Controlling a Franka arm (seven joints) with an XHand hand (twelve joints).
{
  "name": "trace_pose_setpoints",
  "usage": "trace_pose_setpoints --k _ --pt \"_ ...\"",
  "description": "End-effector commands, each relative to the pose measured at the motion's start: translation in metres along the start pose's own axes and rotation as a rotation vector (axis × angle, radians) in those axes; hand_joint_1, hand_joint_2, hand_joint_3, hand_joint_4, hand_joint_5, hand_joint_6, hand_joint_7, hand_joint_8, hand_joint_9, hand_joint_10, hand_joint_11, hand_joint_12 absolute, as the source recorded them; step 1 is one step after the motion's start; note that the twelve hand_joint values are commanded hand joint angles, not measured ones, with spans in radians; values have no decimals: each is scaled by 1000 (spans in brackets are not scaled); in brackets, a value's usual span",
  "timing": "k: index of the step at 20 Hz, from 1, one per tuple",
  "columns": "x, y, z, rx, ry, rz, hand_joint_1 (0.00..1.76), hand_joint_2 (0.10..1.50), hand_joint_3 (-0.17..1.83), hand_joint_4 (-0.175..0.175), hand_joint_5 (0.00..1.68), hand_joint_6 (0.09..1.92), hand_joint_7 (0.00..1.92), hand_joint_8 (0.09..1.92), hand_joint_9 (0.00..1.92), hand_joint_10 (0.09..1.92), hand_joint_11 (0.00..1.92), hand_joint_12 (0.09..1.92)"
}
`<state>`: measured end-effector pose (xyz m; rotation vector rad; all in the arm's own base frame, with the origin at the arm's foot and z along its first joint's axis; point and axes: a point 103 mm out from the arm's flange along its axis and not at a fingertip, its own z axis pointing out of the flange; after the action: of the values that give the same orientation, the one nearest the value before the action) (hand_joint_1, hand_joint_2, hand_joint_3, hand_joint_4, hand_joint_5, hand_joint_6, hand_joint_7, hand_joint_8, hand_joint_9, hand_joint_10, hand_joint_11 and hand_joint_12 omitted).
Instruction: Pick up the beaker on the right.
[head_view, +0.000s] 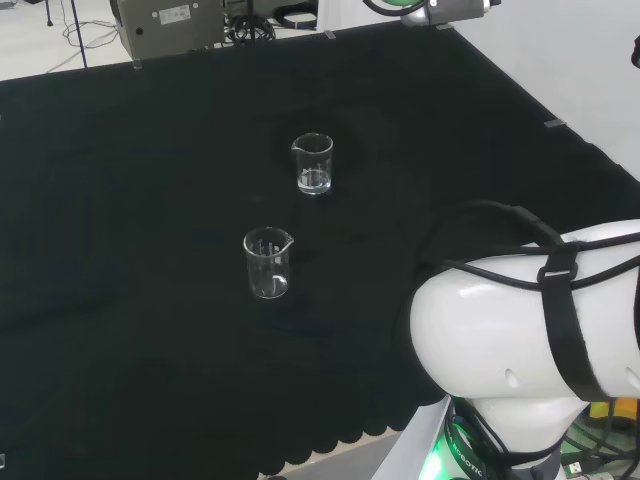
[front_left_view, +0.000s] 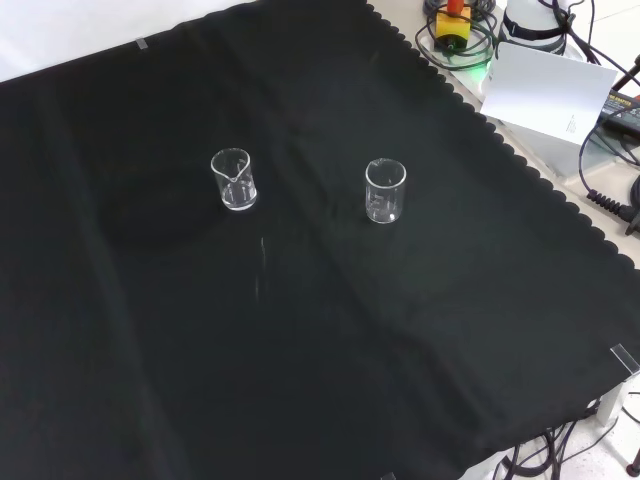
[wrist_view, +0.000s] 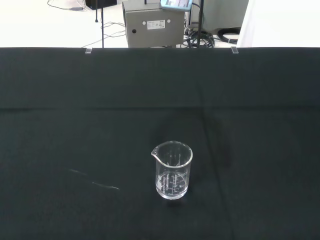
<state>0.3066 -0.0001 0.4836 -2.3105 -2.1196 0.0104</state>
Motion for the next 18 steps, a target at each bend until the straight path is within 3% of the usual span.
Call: trace_pose_setpoints --k 1,5,12,18 --pt "-1 0 1 -9 -7 1 115 1087 557 -20 204 234 14 561 120 669 0 1305" --pt "0 3 1 -10 -9 9 80 1179 397 -20 257 96 9 552 106 679 0 1314" --pt "-1 14 10 26 -3 31 90 1187 369 -20 267 87 9 549 105 679 0 1313" --pt "-19 34 39 54 8 81 92 1188 362 -21 268 87 10 549 105 679 0 1313"
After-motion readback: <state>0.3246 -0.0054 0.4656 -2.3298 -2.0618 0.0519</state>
